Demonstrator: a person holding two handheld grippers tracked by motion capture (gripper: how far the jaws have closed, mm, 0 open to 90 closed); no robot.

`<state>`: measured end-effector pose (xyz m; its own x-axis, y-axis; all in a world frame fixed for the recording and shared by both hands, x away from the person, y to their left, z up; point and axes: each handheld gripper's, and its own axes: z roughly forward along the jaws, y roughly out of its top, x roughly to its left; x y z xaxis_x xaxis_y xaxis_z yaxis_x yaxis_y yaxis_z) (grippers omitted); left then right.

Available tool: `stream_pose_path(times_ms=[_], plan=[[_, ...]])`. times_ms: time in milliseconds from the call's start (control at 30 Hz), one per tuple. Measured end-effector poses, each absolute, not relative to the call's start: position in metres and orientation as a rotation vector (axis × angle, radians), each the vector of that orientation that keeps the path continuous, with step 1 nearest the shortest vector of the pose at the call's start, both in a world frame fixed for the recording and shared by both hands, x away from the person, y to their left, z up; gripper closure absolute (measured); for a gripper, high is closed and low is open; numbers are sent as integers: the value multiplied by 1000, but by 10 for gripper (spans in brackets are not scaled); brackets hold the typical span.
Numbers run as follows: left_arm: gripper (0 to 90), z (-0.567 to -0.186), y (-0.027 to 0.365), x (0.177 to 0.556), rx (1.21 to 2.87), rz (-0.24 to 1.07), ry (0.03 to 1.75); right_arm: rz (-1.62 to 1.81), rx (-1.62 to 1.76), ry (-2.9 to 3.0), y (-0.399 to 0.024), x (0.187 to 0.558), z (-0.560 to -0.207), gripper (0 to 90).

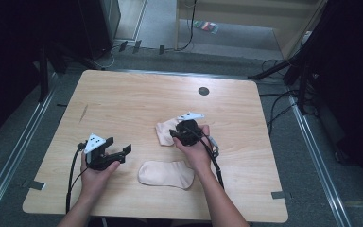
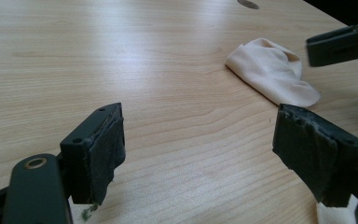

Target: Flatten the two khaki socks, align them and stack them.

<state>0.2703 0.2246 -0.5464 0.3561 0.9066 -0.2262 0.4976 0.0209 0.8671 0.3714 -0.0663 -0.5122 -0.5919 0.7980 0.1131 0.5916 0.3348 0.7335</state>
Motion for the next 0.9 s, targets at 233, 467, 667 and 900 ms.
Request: stream_pose_path(times_ms=[233,467,667,900], plan=[[176,-547,224,271,1635,516,1285,1030,1270,2318,-53,384,-531,554],[177,-547,223,272,1639,517,1288,939,1159,2319,-43,379,-538,820],[177,-547,220,272,1655,523,1287,998,1133,2285,-42,369,-525,844],[179,-544,209,277,1764,549,1254,1163,1124,2251,-40,360,-490,844]])
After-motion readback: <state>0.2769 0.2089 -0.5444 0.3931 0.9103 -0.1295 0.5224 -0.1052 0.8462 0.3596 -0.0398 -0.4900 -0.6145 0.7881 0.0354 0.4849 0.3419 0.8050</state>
